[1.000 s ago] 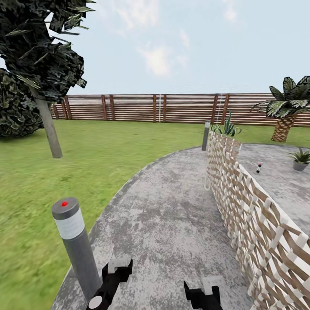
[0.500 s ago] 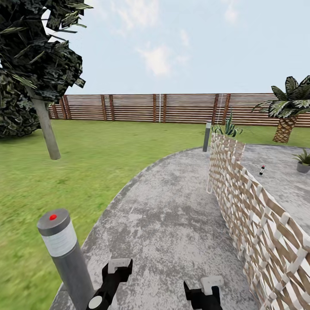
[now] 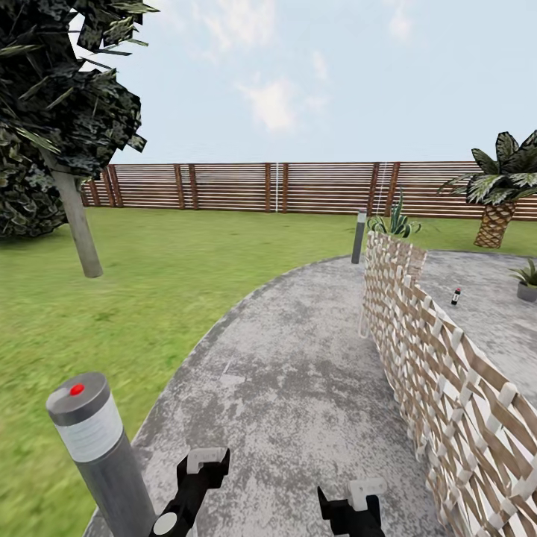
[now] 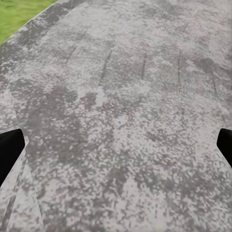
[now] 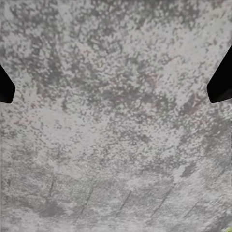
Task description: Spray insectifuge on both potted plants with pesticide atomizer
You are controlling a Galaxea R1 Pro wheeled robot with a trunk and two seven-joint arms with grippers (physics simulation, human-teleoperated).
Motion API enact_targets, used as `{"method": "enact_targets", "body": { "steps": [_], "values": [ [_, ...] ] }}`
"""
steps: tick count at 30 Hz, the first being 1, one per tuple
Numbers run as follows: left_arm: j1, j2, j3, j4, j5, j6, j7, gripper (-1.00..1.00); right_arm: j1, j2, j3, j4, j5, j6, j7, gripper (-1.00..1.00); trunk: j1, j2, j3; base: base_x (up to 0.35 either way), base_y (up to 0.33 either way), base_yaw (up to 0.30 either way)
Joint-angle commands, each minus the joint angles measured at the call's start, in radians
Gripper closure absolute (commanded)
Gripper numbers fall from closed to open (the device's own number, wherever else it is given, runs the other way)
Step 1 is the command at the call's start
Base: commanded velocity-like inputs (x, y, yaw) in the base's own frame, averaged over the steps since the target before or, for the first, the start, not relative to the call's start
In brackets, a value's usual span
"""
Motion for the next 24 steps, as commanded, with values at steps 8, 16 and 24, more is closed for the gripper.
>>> {"method": "enact_targets", "body": {
  "steps": [8, 16, 24],
  "values": [
    [0.000, 0.000, -0.001, 0.000, 0.002, -0.003, 0.000, -1.00, 0.000, 0.000, 0.000, -0.003, -0.001, 0.003, 0.000, -1.00, 0.000, 0.000, 0.000, 0.001, 0.000, 0.000],
    [0.000, 0.000, -0.001, 0.000, 0.002, -0.003, 0.000, -1.00, 0.000, 0.000, 0.001, -0.003, -0.001, 0.003, 0.001, -1.00, 0.000, 0.000, 0.005, 0.000, 0.000, -0.035],
    [0.000, 0.000, -0.001, 0.000, 0.002, -0.003, 0.000, -1.00, 0.000, 0.000, 0.001, -0.003, -0.002, 0.002, 0.003, -1.00, 0.000, 0.000, 0.006, 0.000, 0.000, -0.036]
  ]
}}
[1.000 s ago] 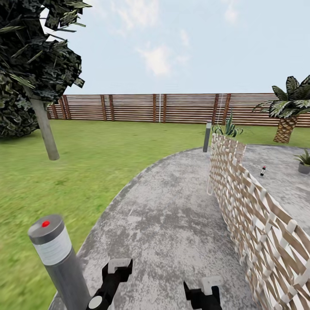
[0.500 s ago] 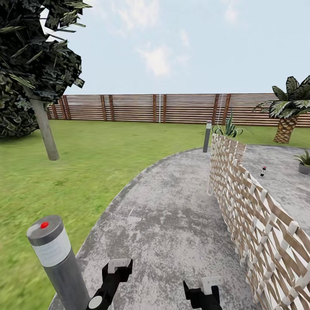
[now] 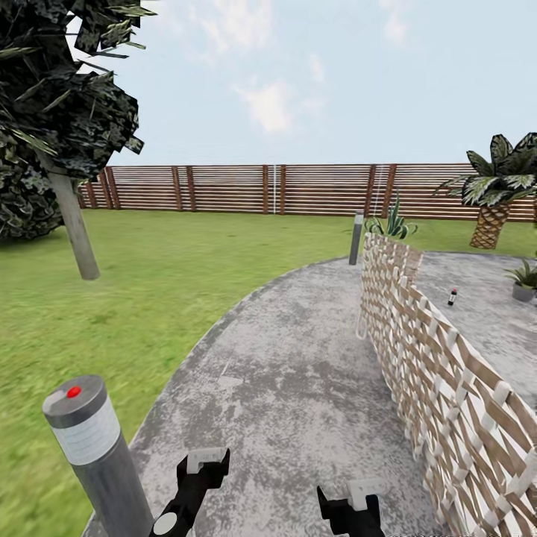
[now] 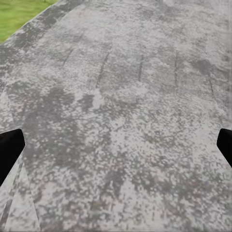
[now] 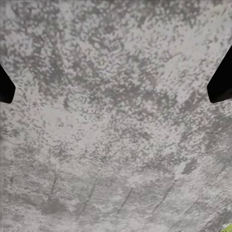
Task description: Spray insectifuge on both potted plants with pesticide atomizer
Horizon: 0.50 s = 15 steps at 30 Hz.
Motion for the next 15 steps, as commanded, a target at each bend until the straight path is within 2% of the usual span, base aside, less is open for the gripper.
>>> {"method": "enact_targets", "body": {
  "steps": [1, 6, 15],
  "values": [
    [0.000, 0.000, -0.001, 0.000, 0.002, -0.003, 0.000, -1.00, 0.000, 0.000, 0.000, -0.002, -0.001, 0.006, 0.001, -1.00, 0.000, 0.000, 0.000, 0.000, 0.000, -0.159],
    [0.000, 0.000, -0.001, 0.000, 0.002, -0.003, 0.000, -1.00, 0.000, 0.000, 0.000, -0.002, 0.000, 0.005, 0.001, -1.00, 0.000, 0.000, 0.002, 0.000, 0.000, -0.185],
    [0.000, 0.000, -0.001, 0.000, 0.002, -0.003, 0.000, -1.00, 0.000, 0.000, 0.000, -0.002, 0.001, 0.005, 0.003, -1.00, 0.000, 0.000, 0.002, 0.001, 0.001, -0.021]
  ]
}}
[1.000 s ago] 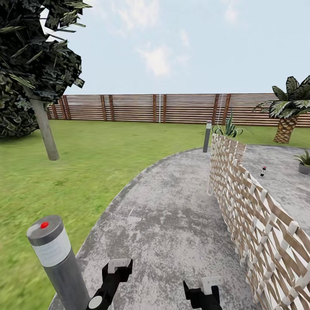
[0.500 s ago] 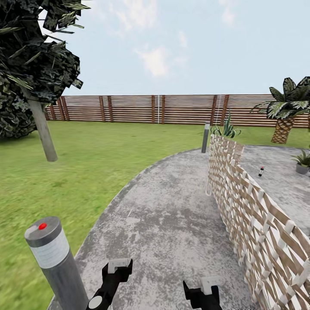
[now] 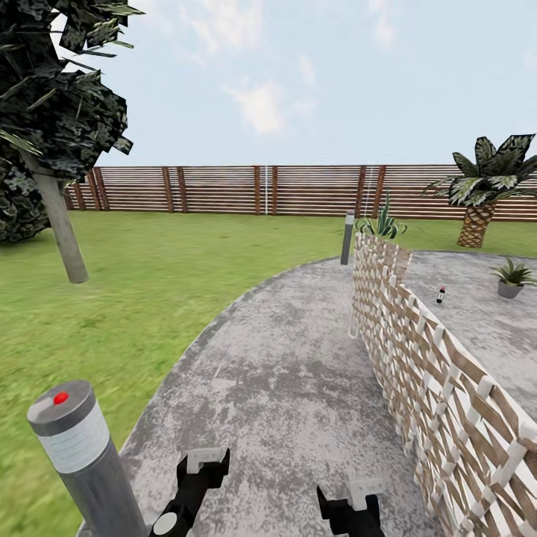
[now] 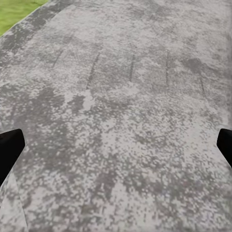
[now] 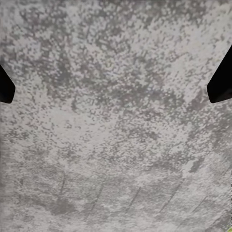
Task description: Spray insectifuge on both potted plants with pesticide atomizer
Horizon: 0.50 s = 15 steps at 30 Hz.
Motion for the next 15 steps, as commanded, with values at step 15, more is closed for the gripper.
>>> {"method": "enact_targets", "body": {
  "steps": [15],
  "values": [
    [0.000, 0.000, -0.001, 0.000, 0.002, -0.003, 0.000, -1.00, 0.000, 0.000, 0.000, -0.002, -0.001, 0.006, 0.000, -1.00, 0.000, 0.000, -0.001, 0.160, 0.059, 0.000]
  ]
}}
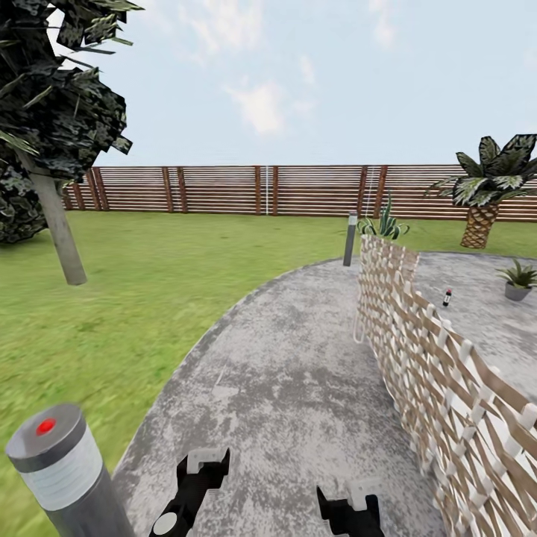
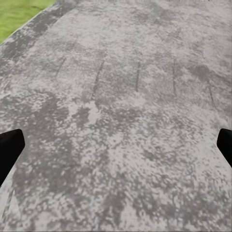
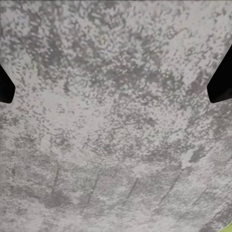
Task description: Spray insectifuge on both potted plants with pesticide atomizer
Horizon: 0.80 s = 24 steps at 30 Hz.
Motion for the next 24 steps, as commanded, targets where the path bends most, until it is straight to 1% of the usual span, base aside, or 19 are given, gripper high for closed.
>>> {"method": "enact_targets", "body": {
  "steps": [1, 6, 12, 18, 24],
  "values": [
    [0.000, 0.000, -0.001, 0.000, 0.002, -0.003, 0.000, -1.00, 0.000, 0.000, 0.000, -0.002, -0.001, 0.006, 0.000, -1.00, 0.000, 0.000, -0.001, 0.129, 0.000, 0.000],
    [0.000, 0.000, -0.001, 0.000, 0.002, -0.003, 0.000, -1.00, 0.000, 0.000, 0.011, -0.002, -0.001, 0.006, 0.000, -1.00, 0.000, 0.000, -0.001, 0.052, 0.000, 0.000],
    [0.000, 0.000, -0.001, 0.000, 0.002, -0.003, 0.000, -1.00, 0.000, 0.000, 0.014, -0.002, -0.001, 0.006, 0.000, -1.00, 0.000, 0.000, -0.001, 0.245, 0.000, 0.000],
    [0.000, 0.000, -0.001, 0.000, 0.002, -0.003, 0.000, -1.00, 0.000, 0.000, 0.014, -0.002, -0.001, 0.006, 0.000, -1.00, 0.000, 0.000, -0.001, 0.069, 0.000, 0.000],
    [0.000, 0.000, -0.001, 0.000, 0.002, -0.003, 0.000, -1.00, 0.000, 0.000, 0.014, -0.002, -0.001, 0.006, 0.000, -1.00, 0.000, 0.000, -0.001, 0.256, 0.000, 0.000]
  ]
}}
